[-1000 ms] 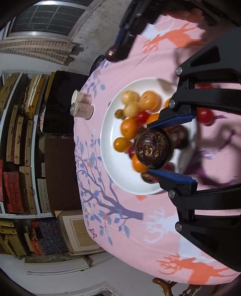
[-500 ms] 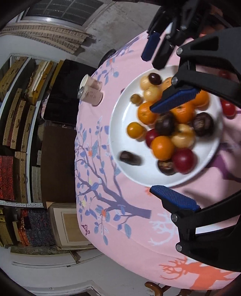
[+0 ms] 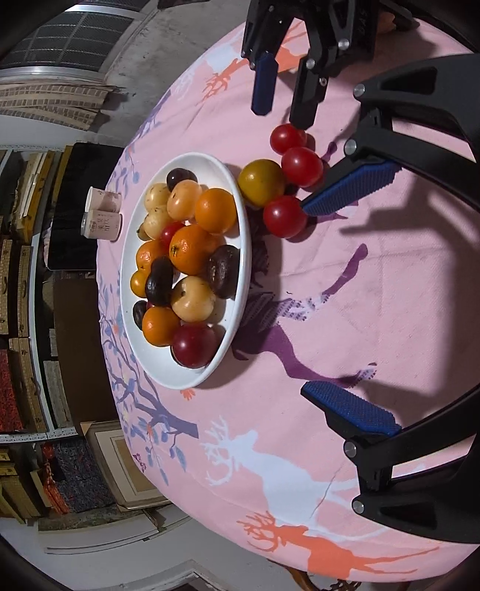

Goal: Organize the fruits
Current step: 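Grasp a red tomato with the right tool while the left tool grasps another red tomato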

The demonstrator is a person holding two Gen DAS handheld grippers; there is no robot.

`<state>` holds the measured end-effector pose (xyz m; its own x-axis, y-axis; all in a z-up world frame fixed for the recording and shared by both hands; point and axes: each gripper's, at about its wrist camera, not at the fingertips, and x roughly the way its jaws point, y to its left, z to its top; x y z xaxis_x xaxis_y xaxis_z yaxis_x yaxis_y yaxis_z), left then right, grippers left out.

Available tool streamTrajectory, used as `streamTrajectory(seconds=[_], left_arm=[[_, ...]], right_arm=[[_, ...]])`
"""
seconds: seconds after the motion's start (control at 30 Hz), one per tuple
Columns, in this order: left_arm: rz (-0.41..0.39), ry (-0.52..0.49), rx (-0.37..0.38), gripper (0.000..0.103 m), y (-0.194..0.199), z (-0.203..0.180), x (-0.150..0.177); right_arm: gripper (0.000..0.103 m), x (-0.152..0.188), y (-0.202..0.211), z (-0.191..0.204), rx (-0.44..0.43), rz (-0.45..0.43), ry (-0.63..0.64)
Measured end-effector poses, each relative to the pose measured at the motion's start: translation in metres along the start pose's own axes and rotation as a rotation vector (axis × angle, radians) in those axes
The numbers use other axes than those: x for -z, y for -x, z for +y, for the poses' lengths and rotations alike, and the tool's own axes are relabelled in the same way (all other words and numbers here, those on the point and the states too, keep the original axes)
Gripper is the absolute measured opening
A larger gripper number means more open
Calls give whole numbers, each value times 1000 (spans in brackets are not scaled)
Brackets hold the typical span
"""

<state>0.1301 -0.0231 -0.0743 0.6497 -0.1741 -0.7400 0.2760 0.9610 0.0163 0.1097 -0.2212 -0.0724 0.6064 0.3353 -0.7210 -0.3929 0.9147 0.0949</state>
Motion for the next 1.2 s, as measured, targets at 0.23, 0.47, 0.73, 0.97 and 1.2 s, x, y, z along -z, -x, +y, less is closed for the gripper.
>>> streamTrajectory(seconds=[0.23,0.47,0.73,0.97,1.2], left_arm=[[11,9,23,89,-7,0,4],[-3,-34,82,89,-4,-10,4],[24,-106,93,89,-3,-40,4],[2,-128,98,85,1,-80,2],[88,-107,133,47,-25,-89,-1]], right_arm=[[35,3,-14,-1,-36,47,-6],[30,4,-19,-11,-141,47,-80],[30,3,2,-50,-87,-77,-216],[30,2,15,-72,-6,-152,-293],[30,1,17,-79,-17,-159,-322]])
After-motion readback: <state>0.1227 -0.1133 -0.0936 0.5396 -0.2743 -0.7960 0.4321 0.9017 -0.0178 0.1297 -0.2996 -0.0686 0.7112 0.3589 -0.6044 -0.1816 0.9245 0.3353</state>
